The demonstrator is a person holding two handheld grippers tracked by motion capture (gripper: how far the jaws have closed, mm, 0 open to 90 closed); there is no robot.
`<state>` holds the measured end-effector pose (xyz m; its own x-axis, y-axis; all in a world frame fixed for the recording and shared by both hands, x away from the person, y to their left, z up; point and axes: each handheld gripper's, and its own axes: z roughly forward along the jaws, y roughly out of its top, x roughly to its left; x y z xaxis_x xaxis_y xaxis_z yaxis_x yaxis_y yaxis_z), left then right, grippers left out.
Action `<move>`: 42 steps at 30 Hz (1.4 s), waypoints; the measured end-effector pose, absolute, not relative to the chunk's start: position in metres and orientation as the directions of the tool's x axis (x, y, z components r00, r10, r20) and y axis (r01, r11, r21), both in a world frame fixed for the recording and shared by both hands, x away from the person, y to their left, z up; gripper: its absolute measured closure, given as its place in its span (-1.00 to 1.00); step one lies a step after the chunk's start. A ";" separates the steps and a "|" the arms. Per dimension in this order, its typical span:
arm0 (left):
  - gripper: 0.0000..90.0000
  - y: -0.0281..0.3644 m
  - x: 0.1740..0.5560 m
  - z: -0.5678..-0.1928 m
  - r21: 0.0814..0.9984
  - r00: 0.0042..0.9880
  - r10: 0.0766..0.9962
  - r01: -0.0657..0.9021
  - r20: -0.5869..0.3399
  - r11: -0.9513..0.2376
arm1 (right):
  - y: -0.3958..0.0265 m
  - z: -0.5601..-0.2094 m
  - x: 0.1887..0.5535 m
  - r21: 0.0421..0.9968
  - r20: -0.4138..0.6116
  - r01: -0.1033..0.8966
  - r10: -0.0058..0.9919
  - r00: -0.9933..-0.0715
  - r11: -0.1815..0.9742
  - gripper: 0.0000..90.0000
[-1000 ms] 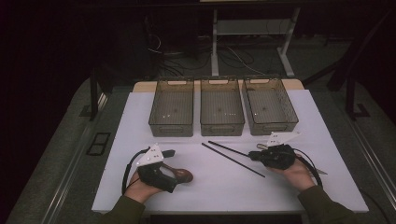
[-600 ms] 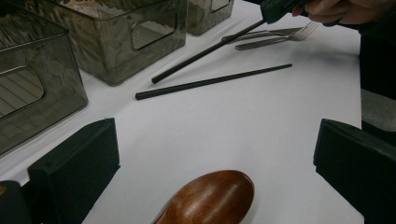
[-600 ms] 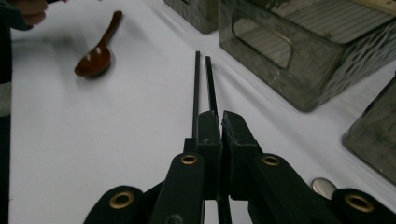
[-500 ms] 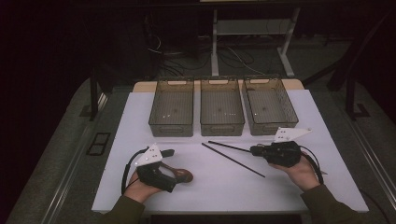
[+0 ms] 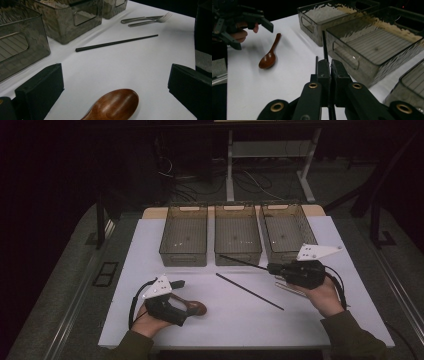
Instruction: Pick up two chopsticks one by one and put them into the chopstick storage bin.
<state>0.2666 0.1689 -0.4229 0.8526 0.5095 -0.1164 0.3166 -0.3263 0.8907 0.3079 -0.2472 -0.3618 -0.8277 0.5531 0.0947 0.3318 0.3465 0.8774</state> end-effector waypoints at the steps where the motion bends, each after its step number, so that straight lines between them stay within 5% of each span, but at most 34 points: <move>1: -1.00 0.168 0.267 -0.423 0.889 0.853 0.509 0.318 -0.115 -0.331 | -0.247 -0.362 0.308 0.877 0.095 0.332 0.553 -0.828 0.346 0.89; 42: -1.00 0.166 0.266 -0.422 0.892 0.863 0.493 0.304 -0.108 -0.336 | -0.132 -0.330 0.406 0.863 0.073 0.350 0.594 -0.801 0.365 0.89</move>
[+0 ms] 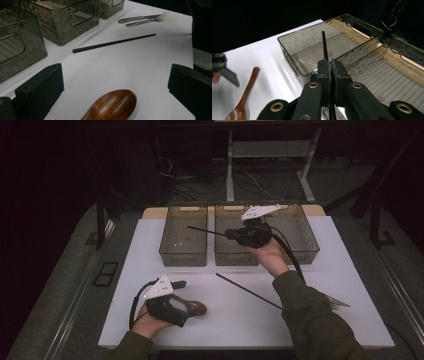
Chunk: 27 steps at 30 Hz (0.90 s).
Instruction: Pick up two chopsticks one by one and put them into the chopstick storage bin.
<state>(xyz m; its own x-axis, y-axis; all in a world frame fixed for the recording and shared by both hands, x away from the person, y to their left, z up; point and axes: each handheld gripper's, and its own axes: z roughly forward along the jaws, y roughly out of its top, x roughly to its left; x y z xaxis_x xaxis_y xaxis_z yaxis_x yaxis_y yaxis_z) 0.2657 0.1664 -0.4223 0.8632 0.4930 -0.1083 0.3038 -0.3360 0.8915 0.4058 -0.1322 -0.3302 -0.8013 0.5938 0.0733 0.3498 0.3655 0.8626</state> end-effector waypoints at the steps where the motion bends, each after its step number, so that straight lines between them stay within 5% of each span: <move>1: -1.00 0.166 0.266 -0.422 0.892 0.865 0.491 0.300 -0.104 -0.338 | -0.130 -0.331 0.408 0.863 0.068 0.347 0.597 -0.799 0.367 0.89; 27: -1.00 0.166 0.264 -0.421 0.898 0.867 0.487 0.293 -0.106 -0.327 | -0.064 -0.352 0.471 0.816 0.070 0.423 0.659 -0.749 0.394 0.89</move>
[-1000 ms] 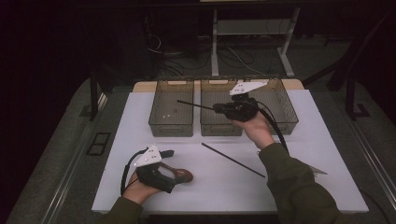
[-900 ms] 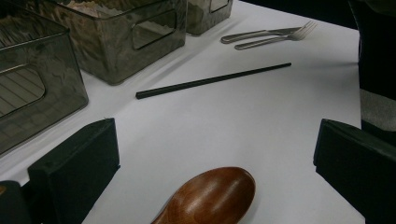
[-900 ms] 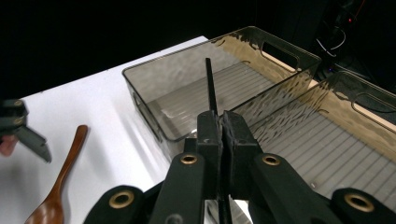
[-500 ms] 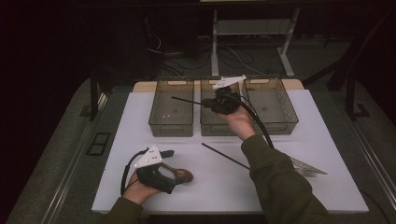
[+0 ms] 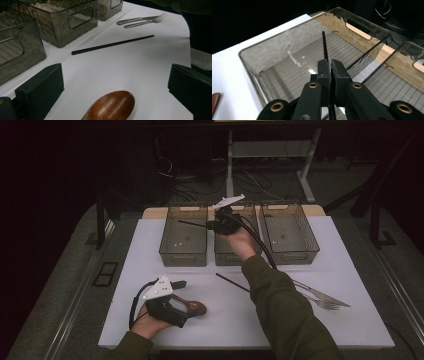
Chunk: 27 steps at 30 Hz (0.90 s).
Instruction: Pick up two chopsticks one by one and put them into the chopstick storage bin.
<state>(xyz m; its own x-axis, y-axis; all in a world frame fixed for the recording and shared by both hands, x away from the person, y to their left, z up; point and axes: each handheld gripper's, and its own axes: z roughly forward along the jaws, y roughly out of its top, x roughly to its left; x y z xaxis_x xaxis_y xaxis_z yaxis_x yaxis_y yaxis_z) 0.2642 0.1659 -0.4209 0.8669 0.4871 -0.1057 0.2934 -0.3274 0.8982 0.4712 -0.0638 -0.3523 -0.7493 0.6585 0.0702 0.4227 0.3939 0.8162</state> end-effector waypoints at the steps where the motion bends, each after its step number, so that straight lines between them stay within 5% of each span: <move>1: -1.00 0.166 0.264 -0.421 0.897 0.867 0.487 0.293 -0.104 -0.330 | -0.062 -0.353 0.473 0.814 0.070 0.426 0.660 -0.748 0.396 0.89; 27: -1.00 0.163 0.263 -0.420 0.901 0.874 0.475 0.284 -0.102 -0.329 | 0.000 -0.378 0.489 0.763 0.045 0.466 0.682 -0.730 0.448 0.85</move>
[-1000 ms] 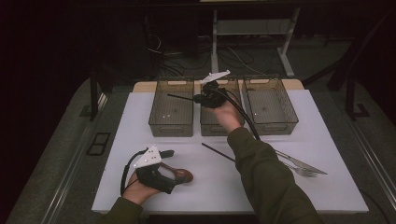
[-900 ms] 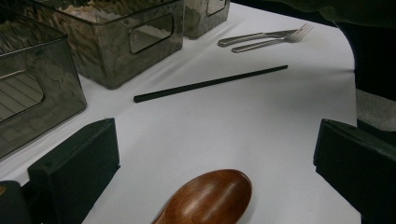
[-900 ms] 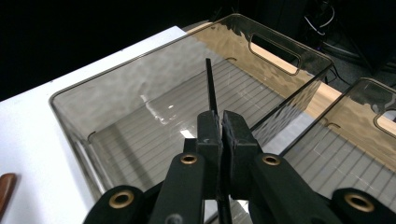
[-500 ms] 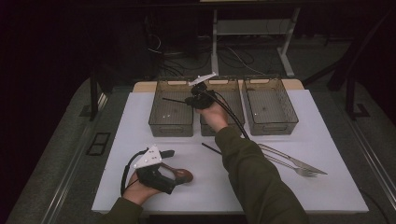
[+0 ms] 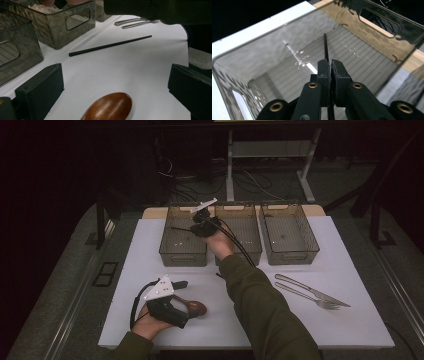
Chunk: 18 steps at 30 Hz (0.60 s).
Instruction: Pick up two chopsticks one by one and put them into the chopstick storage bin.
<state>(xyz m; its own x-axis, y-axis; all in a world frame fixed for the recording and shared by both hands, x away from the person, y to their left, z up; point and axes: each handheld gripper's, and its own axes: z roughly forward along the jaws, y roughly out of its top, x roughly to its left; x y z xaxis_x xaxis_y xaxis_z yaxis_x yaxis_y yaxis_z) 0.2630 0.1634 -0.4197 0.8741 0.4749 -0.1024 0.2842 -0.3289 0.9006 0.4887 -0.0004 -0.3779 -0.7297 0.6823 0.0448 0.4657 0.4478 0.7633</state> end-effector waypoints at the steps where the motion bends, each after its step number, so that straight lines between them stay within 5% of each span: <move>1: -1.00 0.164 0.263 -0.420 0.901 0.874 0.474 0.283 -0.102 -0.329 | 0.000 -0.378 0.489 0.768 0.055 0.465 0.678 -0.733 0.440 0.68; 11: -1.00 0.165 0.263 -0.420 0.899 0.874 0.476 0.284 -0.099 -0.334 | -0.018 -0.367 0.483 0.792 0.109 0.464 0.656 -0.747 0.397 0.01; 18: -1.00 0.165 0.263 -0.420 0.897 0.875 0.475 0.282 -0.094 -0.341 | -0.047 -0.361 0.471 0.818 0.118 0.441 0.644 -0.756 0.369 -0.12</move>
<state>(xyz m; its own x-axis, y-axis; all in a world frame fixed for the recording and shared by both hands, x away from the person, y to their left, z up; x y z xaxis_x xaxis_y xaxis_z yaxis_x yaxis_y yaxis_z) 0.2629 0.1654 -0.4201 0.8749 0.4750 -0.0940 0.2816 -0.3412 0.8968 0.4711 -0.0472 -0.3609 -0.7561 0.6437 0.1180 0.4414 0.3685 0.8181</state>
